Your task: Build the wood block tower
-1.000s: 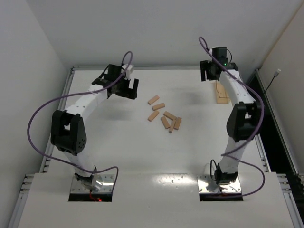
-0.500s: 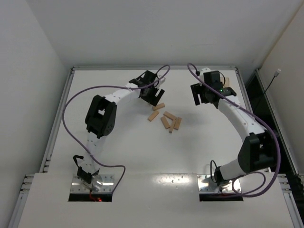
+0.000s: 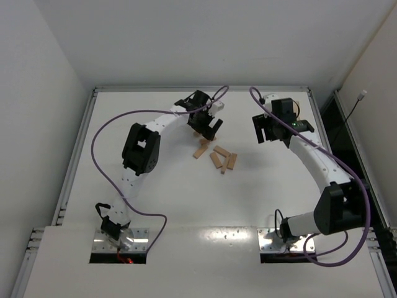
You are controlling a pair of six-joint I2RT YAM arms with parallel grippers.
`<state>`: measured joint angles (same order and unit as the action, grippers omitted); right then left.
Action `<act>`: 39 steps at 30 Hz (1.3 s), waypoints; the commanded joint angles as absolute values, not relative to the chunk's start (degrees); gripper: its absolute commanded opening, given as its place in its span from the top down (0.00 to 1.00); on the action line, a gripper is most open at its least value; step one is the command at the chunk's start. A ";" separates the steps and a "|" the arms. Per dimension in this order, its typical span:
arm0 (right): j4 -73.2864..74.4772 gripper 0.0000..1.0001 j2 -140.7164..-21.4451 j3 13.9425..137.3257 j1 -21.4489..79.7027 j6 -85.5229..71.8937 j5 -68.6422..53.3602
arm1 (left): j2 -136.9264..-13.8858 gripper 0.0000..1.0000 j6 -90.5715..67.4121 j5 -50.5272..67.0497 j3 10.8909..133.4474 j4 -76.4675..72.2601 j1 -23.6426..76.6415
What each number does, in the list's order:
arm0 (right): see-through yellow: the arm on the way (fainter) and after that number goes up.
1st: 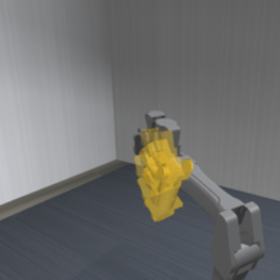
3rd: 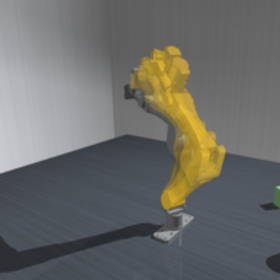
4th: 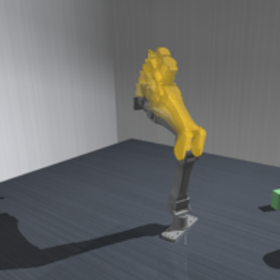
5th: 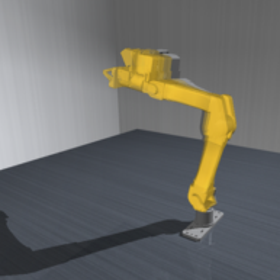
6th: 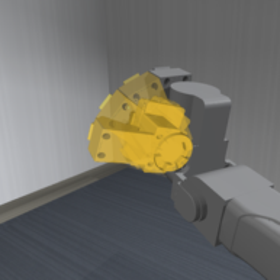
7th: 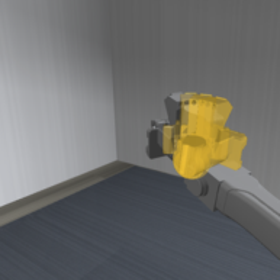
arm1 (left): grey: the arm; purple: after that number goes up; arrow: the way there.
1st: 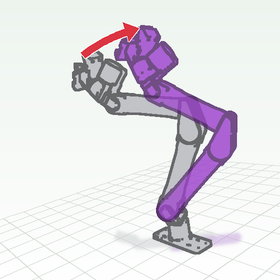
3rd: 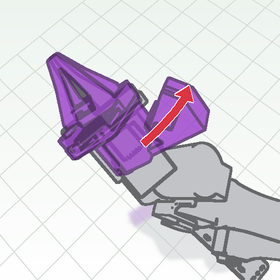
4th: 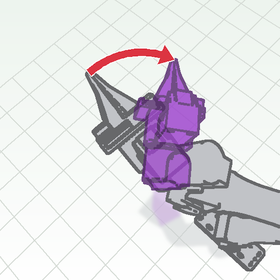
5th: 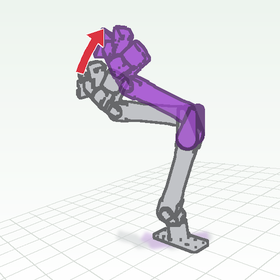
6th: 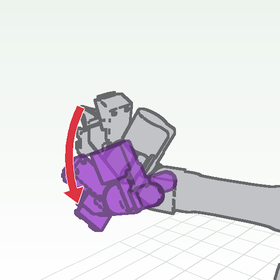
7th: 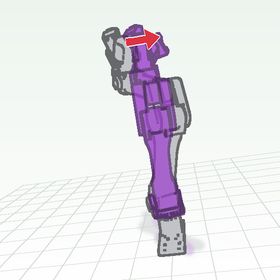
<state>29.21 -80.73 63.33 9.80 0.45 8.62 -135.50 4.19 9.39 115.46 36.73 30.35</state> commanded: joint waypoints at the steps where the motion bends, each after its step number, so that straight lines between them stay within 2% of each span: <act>1: 28.56 0.30 -79.10 63.37 9.05 1.14 5.46 | -137.46 0.00 7.20 18.79 119.79 41.21 30.59; 5: 28.56 0.30 -80.24 63.37 8.44 1.14 5.45 | -138.69 0.00 7.21 20.57 119.79 41.84 30.59; 11: 28.56 0.30 -81.91 64.95 7.91 1.14 4.31 | -139.31 0.00 6.59 11.18 118.56 40.08 31.20; 22: 28.56 0.31 -82.44 64.34 6.86 1.14 2.11 | -133.59 0.00 11.69 4.31 108.82 34.63 32.43; 23: 28.56 0.31 -82.44 64.34 6.86 1.14 2.11 | -133.07 0.02 12.30 4.31 108.81 34.63 32.43; 24: 28.56 0.31 -82.44 64.34 6.86 1.14 2.11 | -133.07 0.11 12.30 4.31 107.16 34.63 32.43; 29: 28.04 0.31 -82.97 63.73 6.24 1.14 2.11 | -131.05 0.23 12.92 6.77 103.28 34.63 34.10; 39: 28.04 0.31 -81.30 61.35 5.19 1.14 1.58 | -126.12 0.34 11.87 7.55 94.66 31.73 41.04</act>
<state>29.10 -82.59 62.11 5.67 0.67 2.48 -126.76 12.69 5.15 96.31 29.34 39.90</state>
